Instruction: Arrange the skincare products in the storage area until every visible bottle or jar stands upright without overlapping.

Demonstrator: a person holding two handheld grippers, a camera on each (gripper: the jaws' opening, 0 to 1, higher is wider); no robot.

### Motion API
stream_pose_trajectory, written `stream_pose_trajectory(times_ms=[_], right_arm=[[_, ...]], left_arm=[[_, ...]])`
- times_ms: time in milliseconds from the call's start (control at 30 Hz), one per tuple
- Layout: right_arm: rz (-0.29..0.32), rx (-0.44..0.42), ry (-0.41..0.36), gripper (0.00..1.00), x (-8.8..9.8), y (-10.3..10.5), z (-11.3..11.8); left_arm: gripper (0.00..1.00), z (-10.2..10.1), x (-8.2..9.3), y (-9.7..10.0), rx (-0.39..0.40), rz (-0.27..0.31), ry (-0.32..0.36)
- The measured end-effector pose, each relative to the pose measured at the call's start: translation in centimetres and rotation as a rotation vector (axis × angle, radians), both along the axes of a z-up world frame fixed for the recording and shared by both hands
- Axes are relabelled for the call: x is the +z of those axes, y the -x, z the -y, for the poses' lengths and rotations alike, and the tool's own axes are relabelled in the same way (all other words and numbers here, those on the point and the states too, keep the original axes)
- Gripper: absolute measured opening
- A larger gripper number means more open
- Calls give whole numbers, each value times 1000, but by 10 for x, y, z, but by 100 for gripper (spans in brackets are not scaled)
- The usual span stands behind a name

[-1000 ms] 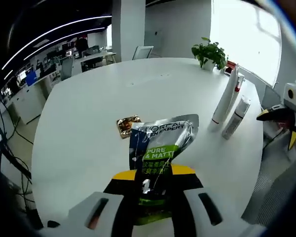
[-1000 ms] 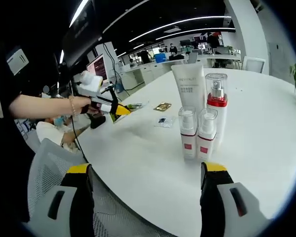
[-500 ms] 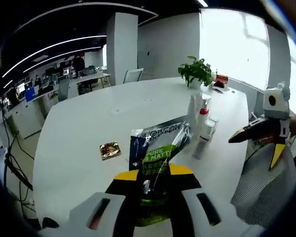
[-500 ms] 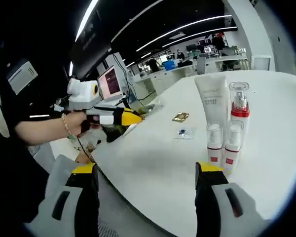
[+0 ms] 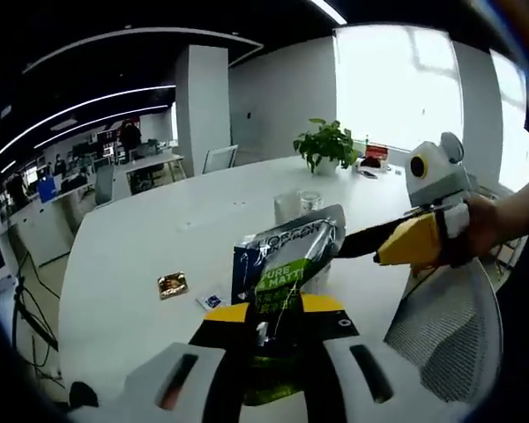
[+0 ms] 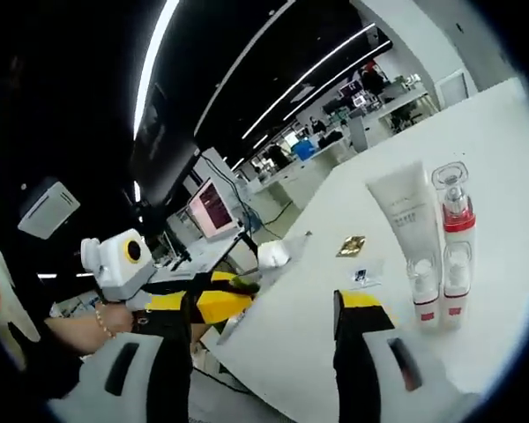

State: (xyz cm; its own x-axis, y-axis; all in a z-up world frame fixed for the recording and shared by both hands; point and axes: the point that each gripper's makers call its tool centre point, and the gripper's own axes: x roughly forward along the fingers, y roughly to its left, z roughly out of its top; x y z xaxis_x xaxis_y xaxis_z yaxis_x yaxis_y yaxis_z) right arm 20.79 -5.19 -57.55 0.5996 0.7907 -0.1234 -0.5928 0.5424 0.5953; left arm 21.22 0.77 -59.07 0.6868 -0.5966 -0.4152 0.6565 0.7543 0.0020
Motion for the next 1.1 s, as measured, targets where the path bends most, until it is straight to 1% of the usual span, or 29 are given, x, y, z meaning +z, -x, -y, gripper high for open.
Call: stream_pose_trajectory(times_ms=[100,200,267,300,333,367,467,500,533,567,600,633,667,700,733,767,800,833,900,933,967,1000,1033,1067,1100], right_arm=[[-19,-18,-65,57,9,-3,-6],[-51,-58,-131,46,15,-7,-9],[-76,-87,-177,35,18,-10,-8],[-101,-113,-183,28,15,-11,-6],[-102,-127,-169,20,12,-12,-4],[-95,-118,-176,20,12,-9,-4],[-142,-122,-220,14,11,-6,-3],[-151,-92,-265,11,16,-2,-5],[-159,-79,-273,9,17,0,-6],[-140,-81,-242,8,16,0,-5],[-126,-80,-225,8,15,0,-4],[-100,-75,-187,8,14,-1,-1],[-111,-61,-211,7,17,-1,1],[-120,-54,-231,7,19,-1,2],[-128,-50,-253,6,22,-1,7],[-124,-48,-259,6,24,-2,9],[-123,-46,-262,5,25,-2,10],[-114,-36,-273,5,29,-3,13],[-96,5,-275,4,36,-2,16],[-83,28,-279,4,41,0,16],[-75,51,-281,3,44,2,16],[-70,86,-287,2,48,4,16],[-71,117,-297,2,52,7,14],[-66,157,-306,2,56,11,13],[-33,226,-334,1,67,19,9]], left_arm=[[18,3,4,6,6,11,2],[18,9,10,13,19,20,20],[18,13,13,17,26,24,28],[18,13,13,17,28,29,27],[18,13,13,17,35,31,33],[18,13,12,18,41,29,31],[20,16,11,21,36,20,38],[23,20,9,23,9,15,37],[26,22,8,25,-8,19,25],[26,22,10,24,-13,40,22],[25,23,11,25,-24,47,29],[26,22,12,26,-31,36,39],[28,22,14,26,-31,34,53],[30,22,20,26,-36,37,81],[30,22,22,26,-36,40,90],[31,17,27,24,-24,41,103],[32,17,28,24,-22,41,110],[34,13,34,23,-22,35,144],[38,7,40,21,-3,32,165],[39,6,46,21,-3,28,180],[40,7,49,22,-11,14,209],[44,5,50,22,-16,-14,229],[45,2,51,20,-19,-12,233],[46,3,53,21,-41,-22,257],[48,3,51,24,-77,-70,283]])
